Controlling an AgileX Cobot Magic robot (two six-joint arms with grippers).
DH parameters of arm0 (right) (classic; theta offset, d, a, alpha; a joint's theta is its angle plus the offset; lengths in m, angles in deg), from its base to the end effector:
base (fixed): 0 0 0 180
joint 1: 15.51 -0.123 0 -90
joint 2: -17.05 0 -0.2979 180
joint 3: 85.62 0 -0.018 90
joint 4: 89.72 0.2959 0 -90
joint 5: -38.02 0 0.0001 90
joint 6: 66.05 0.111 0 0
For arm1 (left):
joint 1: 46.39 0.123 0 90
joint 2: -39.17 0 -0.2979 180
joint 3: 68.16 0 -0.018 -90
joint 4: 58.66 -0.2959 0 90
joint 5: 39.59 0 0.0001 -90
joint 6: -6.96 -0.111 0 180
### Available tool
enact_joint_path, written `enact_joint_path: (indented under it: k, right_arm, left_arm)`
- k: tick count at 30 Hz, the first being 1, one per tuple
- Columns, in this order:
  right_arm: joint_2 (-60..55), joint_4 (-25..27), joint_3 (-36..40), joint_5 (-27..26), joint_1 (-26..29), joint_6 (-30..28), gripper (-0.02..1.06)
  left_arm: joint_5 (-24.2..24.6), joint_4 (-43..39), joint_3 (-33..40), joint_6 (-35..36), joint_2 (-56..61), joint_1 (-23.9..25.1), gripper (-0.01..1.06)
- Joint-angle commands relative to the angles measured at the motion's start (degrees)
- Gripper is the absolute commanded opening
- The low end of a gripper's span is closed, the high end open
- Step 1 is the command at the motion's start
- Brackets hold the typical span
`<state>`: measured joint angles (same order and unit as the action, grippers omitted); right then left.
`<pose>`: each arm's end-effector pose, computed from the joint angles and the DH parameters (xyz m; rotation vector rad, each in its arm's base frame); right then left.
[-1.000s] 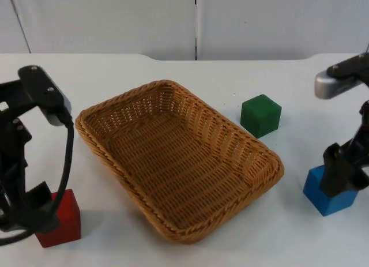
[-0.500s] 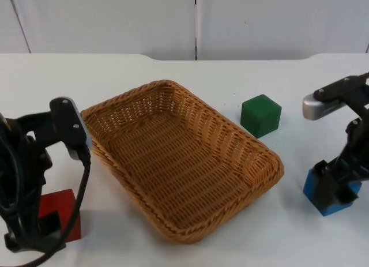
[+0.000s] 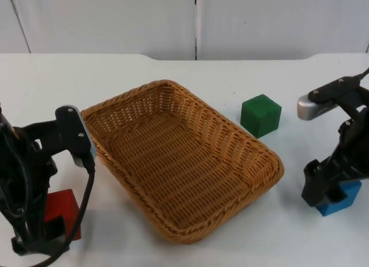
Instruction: Pick up one cube with each hand and place exactly two cubes into the same basket, leaving the remaining cube outside.
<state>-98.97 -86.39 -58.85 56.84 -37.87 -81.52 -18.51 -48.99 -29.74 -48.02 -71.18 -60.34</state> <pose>0.3312 0.1385 0.0606 -0.8452 2.6927 0.0664 0.2821 -0.0770 0.0496 1.4798 2.5522 -0.0116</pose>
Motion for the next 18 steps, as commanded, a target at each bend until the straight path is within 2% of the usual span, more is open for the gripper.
enact_joint_path:
  k: [1,13,18]
  right_arm:
    - [-0.8,-0.04,-0.3,-0.63,-0.21,-0.03,1.05]
    - [-2.11,-0.04,-0.3,-0.63,-0.21,-0.03,1.05]
    - [-2.1,-0.04,-0.3,-0.63,-0.21,0.91,1.0]
  left_arm:
    - [-0.72,0.09,-0.2,-0.09,-0.14,-0.36,1.05]
    - [-1.0,0.56,-0.2,-0.09,-1.05,-0.36,1.05]
    - [-1.36,1.9,-0.2,-0.09,-1.05,-0.36,1.05]
